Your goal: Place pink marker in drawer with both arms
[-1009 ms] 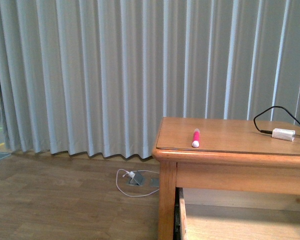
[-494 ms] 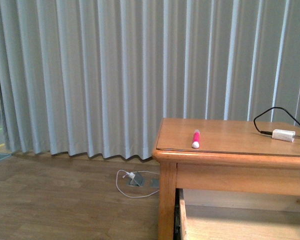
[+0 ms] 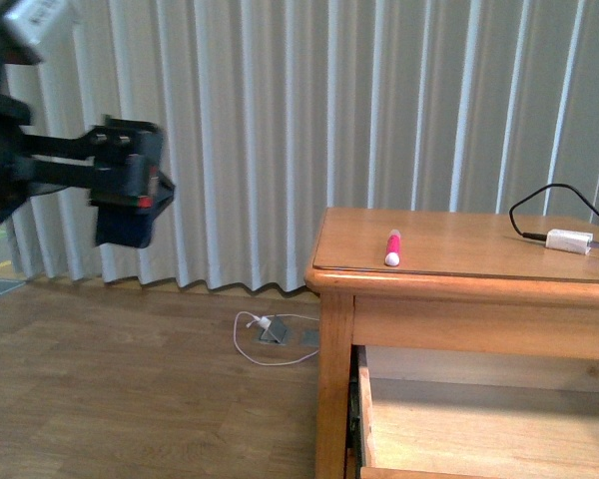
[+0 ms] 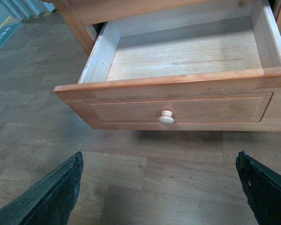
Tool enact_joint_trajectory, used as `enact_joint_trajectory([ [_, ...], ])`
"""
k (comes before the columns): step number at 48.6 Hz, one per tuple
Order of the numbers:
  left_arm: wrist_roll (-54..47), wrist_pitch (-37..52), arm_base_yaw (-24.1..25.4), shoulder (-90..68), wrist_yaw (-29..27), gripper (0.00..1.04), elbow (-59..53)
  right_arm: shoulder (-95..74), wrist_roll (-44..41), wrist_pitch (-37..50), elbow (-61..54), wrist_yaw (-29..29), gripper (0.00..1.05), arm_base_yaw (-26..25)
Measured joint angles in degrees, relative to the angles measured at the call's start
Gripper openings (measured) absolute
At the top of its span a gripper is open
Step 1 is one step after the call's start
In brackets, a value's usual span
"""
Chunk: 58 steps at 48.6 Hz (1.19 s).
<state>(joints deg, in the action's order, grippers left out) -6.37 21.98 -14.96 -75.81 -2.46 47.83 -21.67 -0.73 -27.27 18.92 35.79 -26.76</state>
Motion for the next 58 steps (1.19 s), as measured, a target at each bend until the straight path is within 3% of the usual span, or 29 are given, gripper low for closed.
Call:
enact_joint_trajectory([
  [28,0.9,-12.0,-13.4,-42.0,-5.2,0.99,48.5,0.0,0.0,0.0,0.0,0.0,0.96,0.0],
  [47,1.0,-22.7,-16.8,-58.9,-8.2,0.99,72.9,0.0,0.1,0.0,0.0,0.0,0.96,0.0],
  [48,2.2,-26.4,-17.3,-64.4,-9.9,0.99,80.5,0.0,0.1,0.0,0.0,0.0,0.96,0.0],
  [58,3.1,-28.4,-17.4,-65.6,-10.8,0.99,82.0,0.0,0.1,0.0,0.0,0.0,0.96,0.0],
])
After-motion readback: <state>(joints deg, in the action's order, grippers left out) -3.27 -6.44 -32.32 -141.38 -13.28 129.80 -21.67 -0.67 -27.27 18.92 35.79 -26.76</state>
